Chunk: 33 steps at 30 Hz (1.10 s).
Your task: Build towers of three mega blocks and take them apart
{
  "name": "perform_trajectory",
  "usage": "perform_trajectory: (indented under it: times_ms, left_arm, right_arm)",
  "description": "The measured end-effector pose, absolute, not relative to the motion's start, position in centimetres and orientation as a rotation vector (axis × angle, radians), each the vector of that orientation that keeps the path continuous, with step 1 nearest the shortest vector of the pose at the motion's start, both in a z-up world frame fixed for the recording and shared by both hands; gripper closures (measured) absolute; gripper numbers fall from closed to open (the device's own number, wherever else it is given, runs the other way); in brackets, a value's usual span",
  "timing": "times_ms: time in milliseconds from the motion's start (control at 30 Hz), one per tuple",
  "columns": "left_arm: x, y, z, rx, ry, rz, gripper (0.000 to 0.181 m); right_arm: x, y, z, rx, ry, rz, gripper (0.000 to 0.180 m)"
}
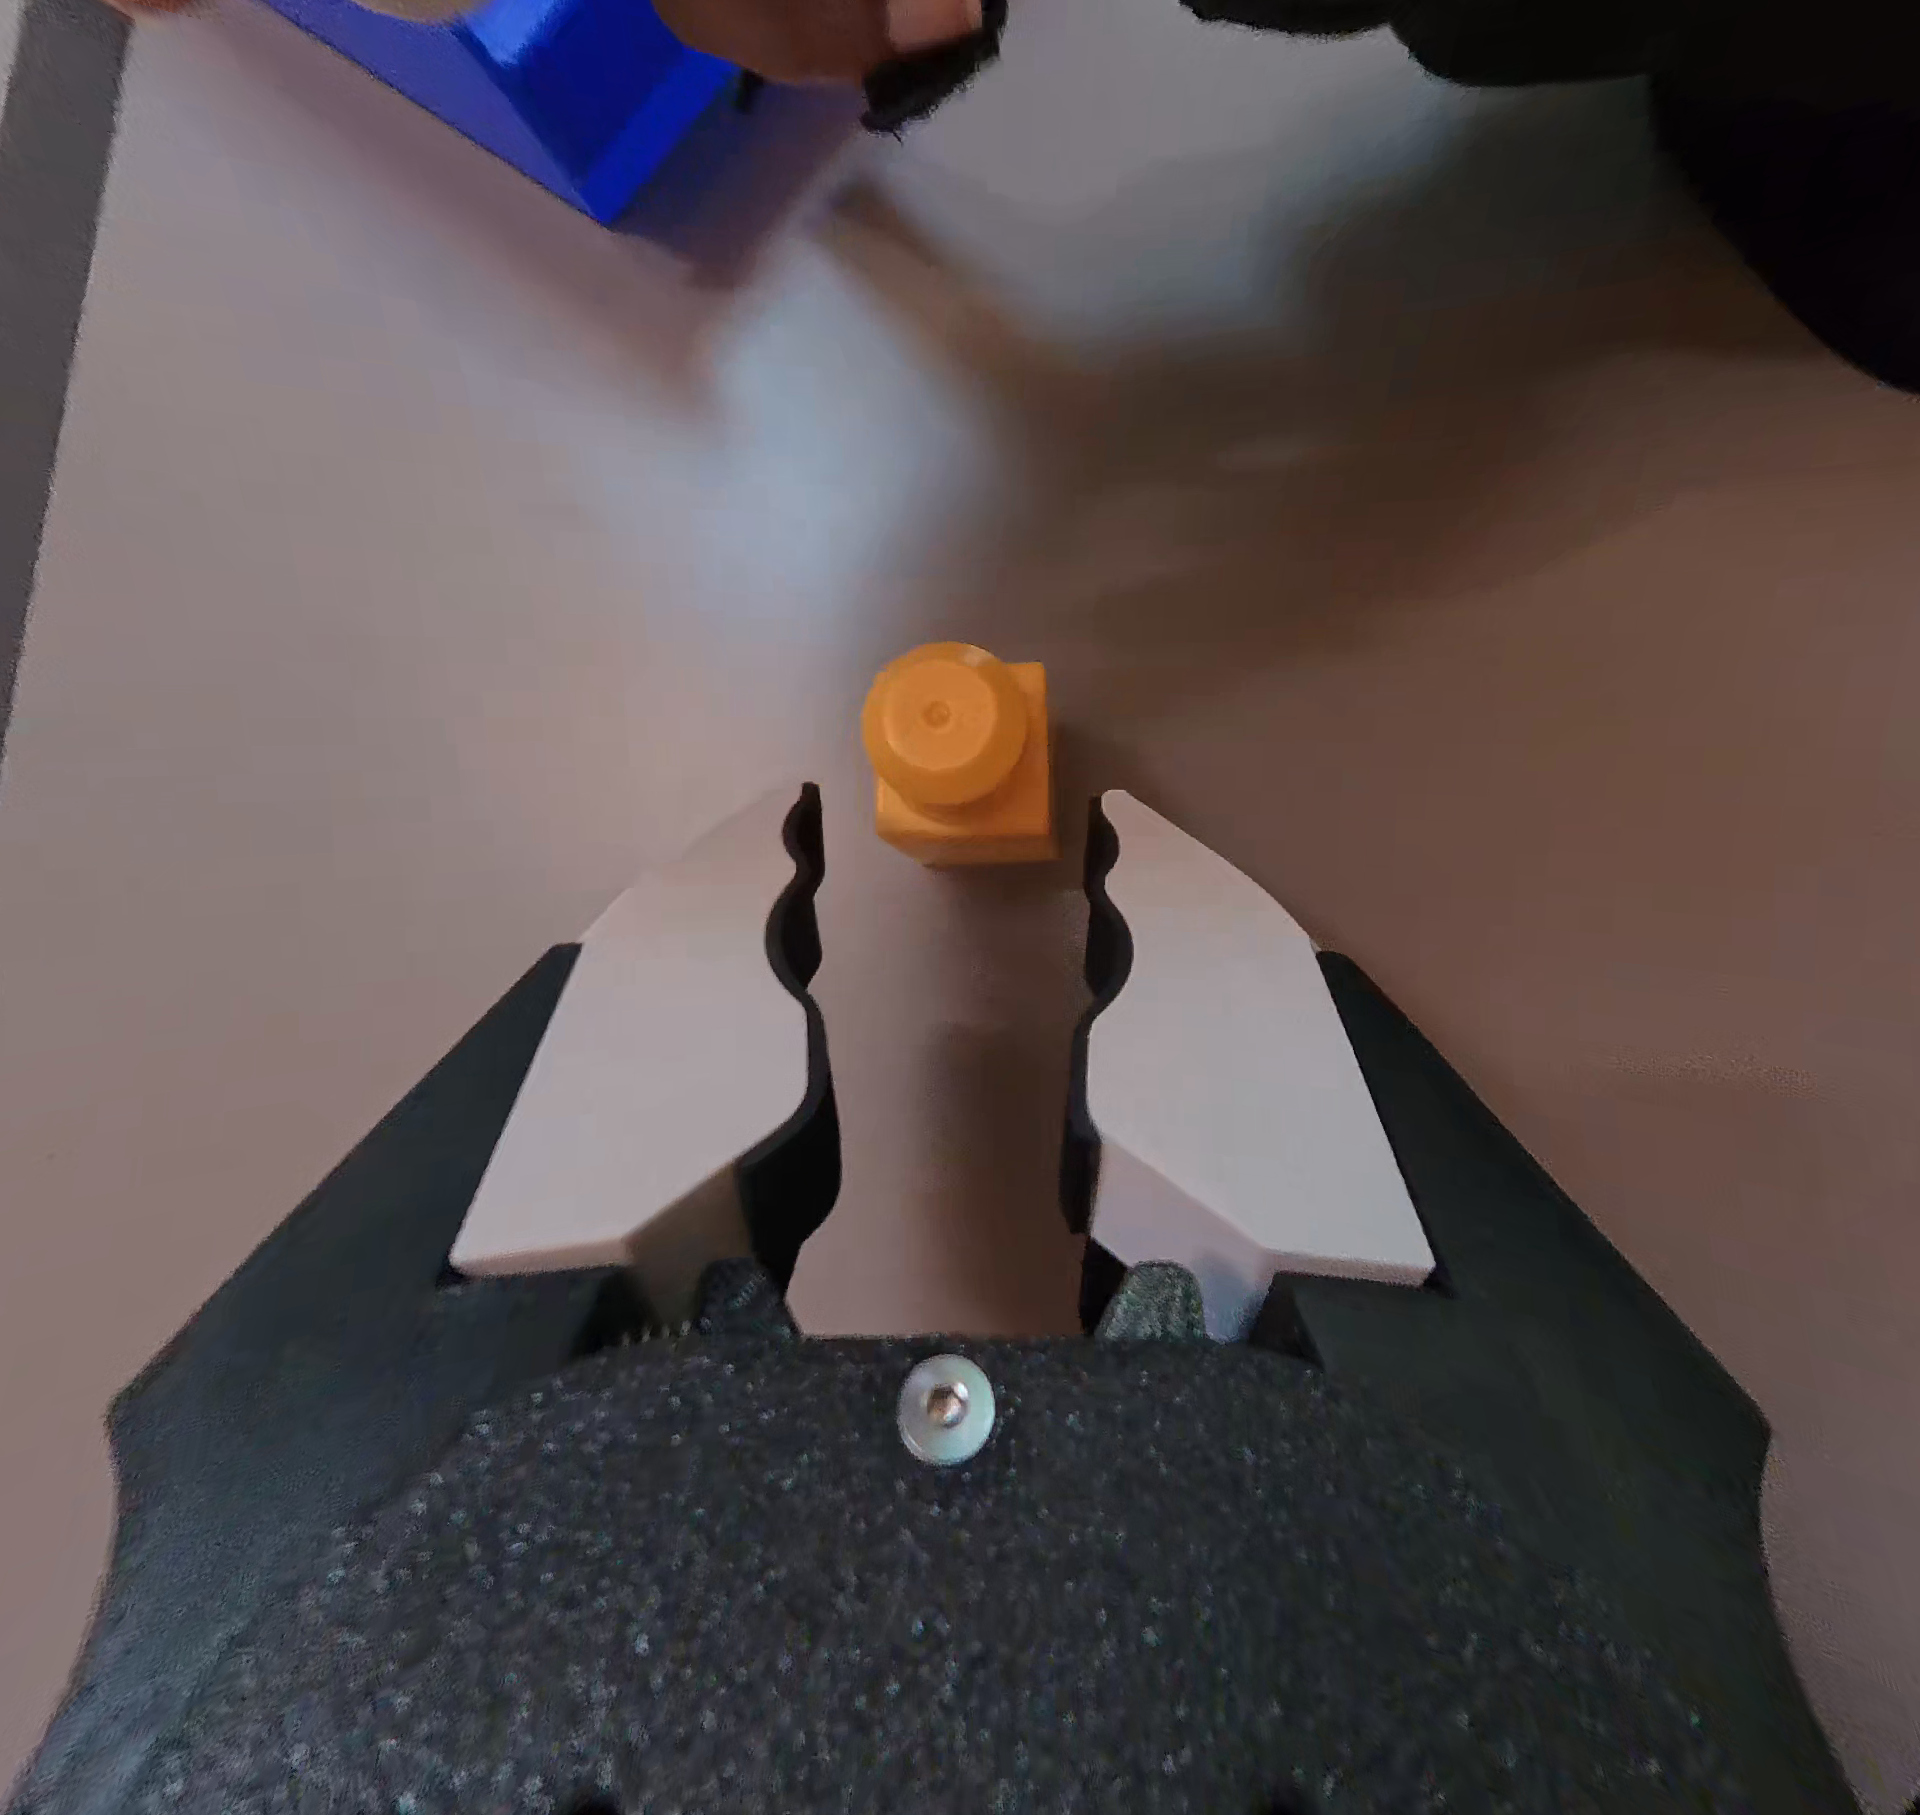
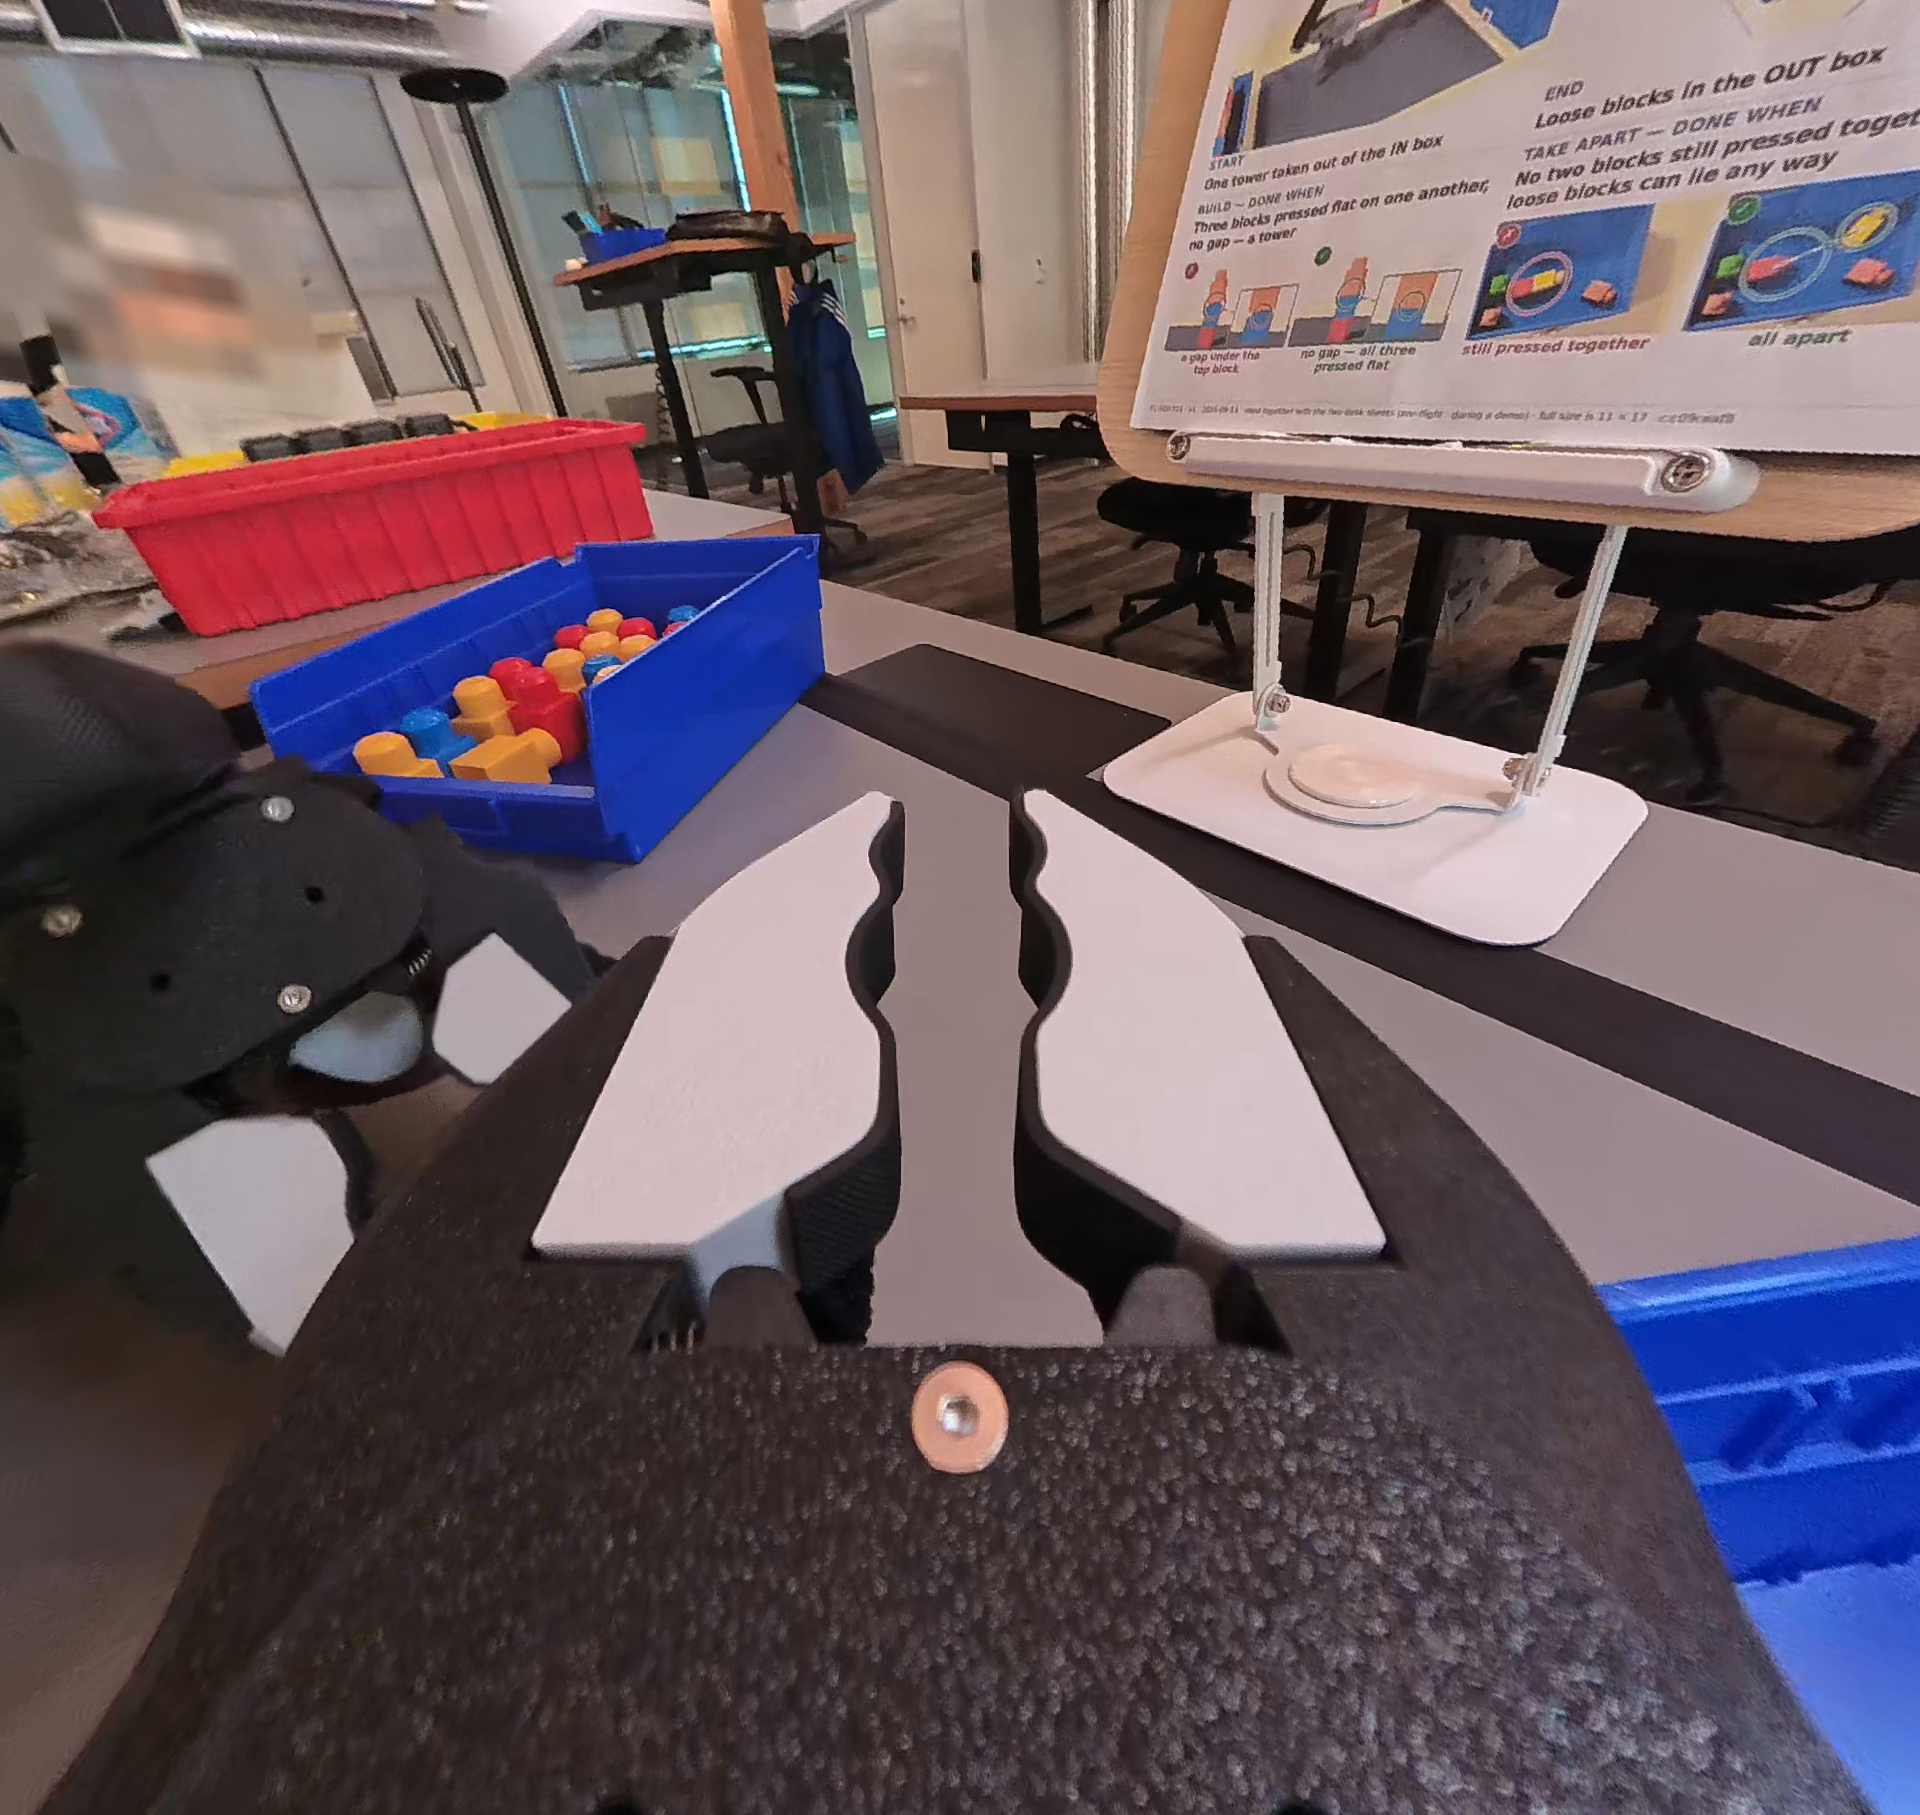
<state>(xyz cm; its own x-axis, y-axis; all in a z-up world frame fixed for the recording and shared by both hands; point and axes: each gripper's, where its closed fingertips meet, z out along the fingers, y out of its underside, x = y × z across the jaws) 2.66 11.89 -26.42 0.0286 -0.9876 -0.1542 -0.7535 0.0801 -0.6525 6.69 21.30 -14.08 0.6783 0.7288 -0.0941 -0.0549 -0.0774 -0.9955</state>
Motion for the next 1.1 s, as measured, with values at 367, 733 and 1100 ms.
perform_trajectory:
  times_ms: [367,733,1100]
  left_arm:
    - [-11.8,21.3,-7.9,-1.519,0.818,-0.482,0.141]
    - [-29.7,28.0,-16.1,-1.874,0.299,-0.191,0.140]
    - [-30.2,30.5,-25.4,-2.242,0.406,0.018,0.138]
  right_arm:
    - [6.5,21.2,-14.6,-1.540,-0.605,0.733,0.160]
    - [6.4,20.7,-15.1,-1.584,-0.714,0.749,0.152]
    - [5.6,20.8,-16.1,-1.616,-0.724,0.782,0.152]
